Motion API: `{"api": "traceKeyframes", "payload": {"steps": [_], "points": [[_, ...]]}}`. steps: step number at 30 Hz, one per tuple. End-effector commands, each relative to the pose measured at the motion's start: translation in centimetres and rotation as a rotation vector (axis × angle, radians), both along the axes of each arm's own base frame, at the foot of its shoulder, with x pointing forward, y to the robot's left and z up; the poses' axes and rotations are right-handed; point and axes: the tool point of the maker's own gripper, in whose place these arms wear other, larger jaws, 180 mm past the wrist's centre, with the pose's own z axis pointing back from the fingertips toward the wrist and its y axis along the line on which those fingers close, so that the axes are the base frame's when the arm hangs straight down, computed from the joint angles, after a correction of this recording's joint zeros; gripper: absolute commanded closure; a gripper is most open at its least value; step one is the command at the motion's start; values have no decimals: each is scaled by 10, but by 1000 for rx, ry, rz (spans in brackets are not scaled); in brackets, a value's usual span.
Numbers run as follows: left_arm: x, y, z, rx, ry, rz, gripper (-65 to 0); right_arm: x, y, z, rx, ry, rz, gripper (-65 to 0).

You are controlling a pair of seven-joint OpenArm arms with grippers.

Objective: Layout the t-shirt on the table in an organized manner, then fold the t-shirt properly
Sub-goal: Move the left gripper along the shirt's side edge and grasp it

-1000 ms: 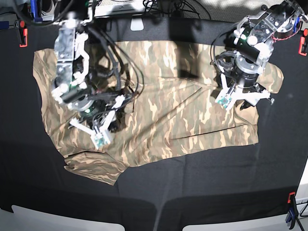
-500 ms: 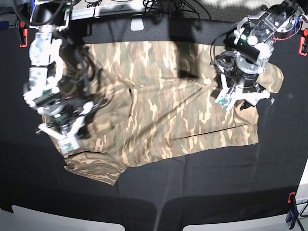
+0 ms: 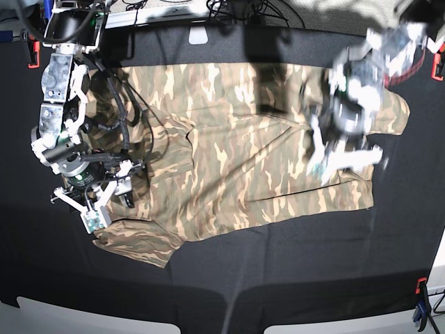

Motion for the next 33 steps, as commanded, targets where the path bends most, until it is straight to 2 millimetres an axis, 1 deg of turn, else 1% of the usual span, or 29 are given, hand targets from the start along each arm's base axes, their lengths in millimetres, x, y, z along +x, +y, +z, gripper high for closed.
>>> {"api": "traceKeyframes", "payload": {"steps": [1, 2, 4, 7, 9, 11, 16, 17, 19, 23, 24, 26, 29, 31, 33], "points": [[14, 0, 13, -3, -46, -4, -277, 8, -1, 18, 1, -56, 2, -339], [18, 1, 10, 8, -40, -4, -277, 8, -2, 17, -1, -51, 1, -339], [24, 14, 2, 46, -8, 33, -277, 7, -2, 16, -2, -44, -1, -339], [20, 40, -19, 110, 95, 113, -277, 7, -2, 16, 0, -43, -1, -339], [17, 46, -26, 125, 118, 129, -277, 7, -1, 16, 1, -44, 0, -339], [16, 44, -27, 117, 119, 126, -277, 7, -2, 16, 1, -44, 0, -339], [18, 42, -26, 104, 111, 119, -276, 7, -2, 16, 0, -43, -1, -339], [18, 42, -26, 104, 111, 119, -265, 7, -2, 16, 1, -43, -1, -339], [18, 42, -26, 104, 110, 119, -209, 7, -2, 16, 1, -44, -1, -339], [19, 41, -25, 103, 103, 115, -25, 7, -2, 16, 0, -43, -1, -338], [20, 41, -24, 107, 94, 111, 0, 7, -2, 16, 0, -43, -1, -339], [25, 43, -18, 141, 54, 99, 0, 7, -2, 16, 0, -43, -1, -338], [35, 51, -3, 236, -36, 73, 0, 7, -2, 15, 0, -42, -1, -339], [41, 60, 9, 316, -97, 57, 0, 7, -2, 15, 0, -42, -1, -338], [43, 72, 16, 374, -123, 55, 0, 7, -2, 15, 0, -42, -1, -338]]}}
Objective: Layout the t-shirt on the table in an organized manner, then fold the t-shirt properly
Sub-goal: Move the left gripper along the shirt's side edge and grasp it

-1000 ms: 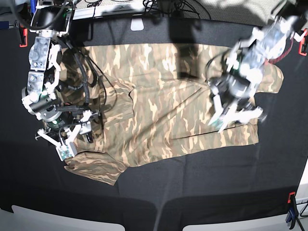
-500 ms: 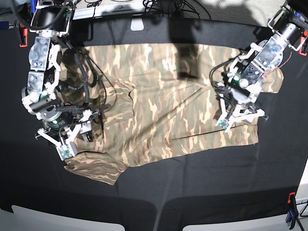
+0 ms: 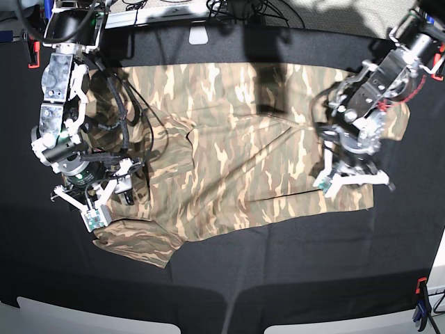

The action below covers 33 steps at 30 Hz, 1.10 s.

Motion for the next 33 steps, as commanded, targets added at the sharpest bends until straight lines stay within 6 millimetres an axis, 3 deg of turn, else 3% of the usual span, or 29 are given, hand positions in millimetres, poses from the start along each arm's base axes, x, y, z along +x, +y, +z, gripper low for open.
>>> {"api": "traceKeyframes", "payload": {"steps": [1, 8, 16, 17, 19, 20, 22, 27, 33], "points": [[11, 13, 20, 34, -60, 7, 0, 9, 0, 18, 5, -62, 5, -338], [8, 59, 16, 118, -35, 23, 0, 9, 0, 18, 5, -61, 5, -338], [6, 59, 2, 50, -5, 21, 0, 9, 0, 18, 8, -61, 5, -339], [6, 59, 2, 47, -3, 23, -44, 9, 0, 18, 9, -61, 5, -339], [5, 59, 1, 45, -1, 24, -201, 9, 0, 18, 8, -61, 5, -338], [5, 60, 1, 48, 3, 31, -237, 9, 0, 18, 8, -61, 5, -339], [3, 65, 1, 68, 14, 54, -241, 9, 0, 18, 8, -61, 5, -338], [19, 83, 29, 157, -49, 122, -241, 8, 0, 18, 8, -57, 4, -338], [70, 64, 77, -151, -150, 157, -241, 6, -2, 14, 0, -36, -1, -338]]}}
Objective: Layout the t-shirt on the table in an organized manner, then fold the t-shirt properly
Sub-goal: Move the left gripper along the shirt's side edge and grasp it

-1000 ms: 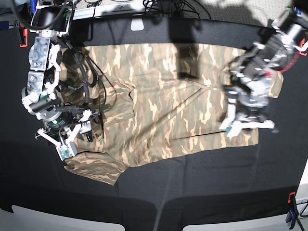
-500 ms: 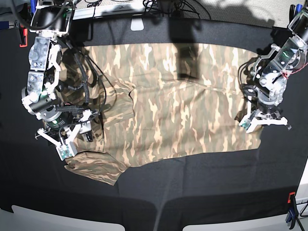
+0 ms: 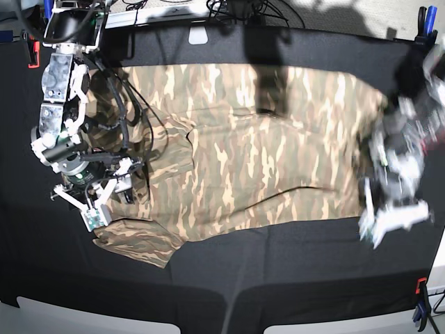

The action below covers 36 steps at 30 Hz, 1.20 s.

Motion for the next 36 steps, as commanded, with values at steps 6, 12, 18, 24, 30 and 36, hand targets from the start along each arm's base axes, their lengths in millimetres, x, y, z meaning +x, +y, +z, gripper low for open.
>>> {"api": "traceKeyframes", "payload": {"steps": [6, 12, 18, 24, 30, 36], "points": [[36, -13, 50, -76, -48, -78, -241, 8, -1, 16, 4, -49, 2, -338], [21, -6, 10, -127, 132, -58, -241, 7, -2, 14, 0, -38, -1, -338], [-11, 18, -48, -101, 387, -47, -241, 7, 3, 16, 30, -40, 8, -338], [-6, 31, -37, -125, 321, 21, -241, 5, 9, 15, 76, -25, 20, -338], [-22, -3, -18, -201, 365, -99, -241, 3, 9, 12, 70, -9, 24, -338], [-76, -35, -23, -146, 503, -431, -241, 3, 9, 12, 70, -9, 24, -338]]}}
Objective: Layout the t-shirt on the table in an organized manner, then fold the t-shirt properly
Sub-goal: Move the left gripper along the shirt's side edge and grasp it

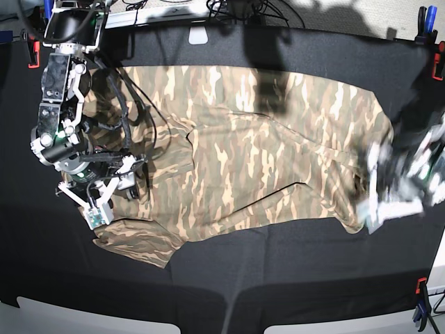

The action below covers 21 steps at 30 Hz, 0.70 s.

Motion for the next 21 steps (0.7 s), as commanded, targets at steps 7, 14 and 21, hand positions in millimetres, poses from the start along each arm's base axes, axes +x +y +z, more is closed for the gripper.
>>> {"api": "traceKeyframes", "payload": {"steps": [7, 14, 21], "points": [[-7, -23, 11, 39, -262, -295, -241, 9, 0, 17, 2, -58, 9, -338], [-17, 4, -18, 237, -318, -423, -241, 9, 0, 17, 2, -58, 9, -338], [-6, 20, -28, 300, -383, -412, -241, 9, 0, 17, 2, -58, 10, -338]]}}
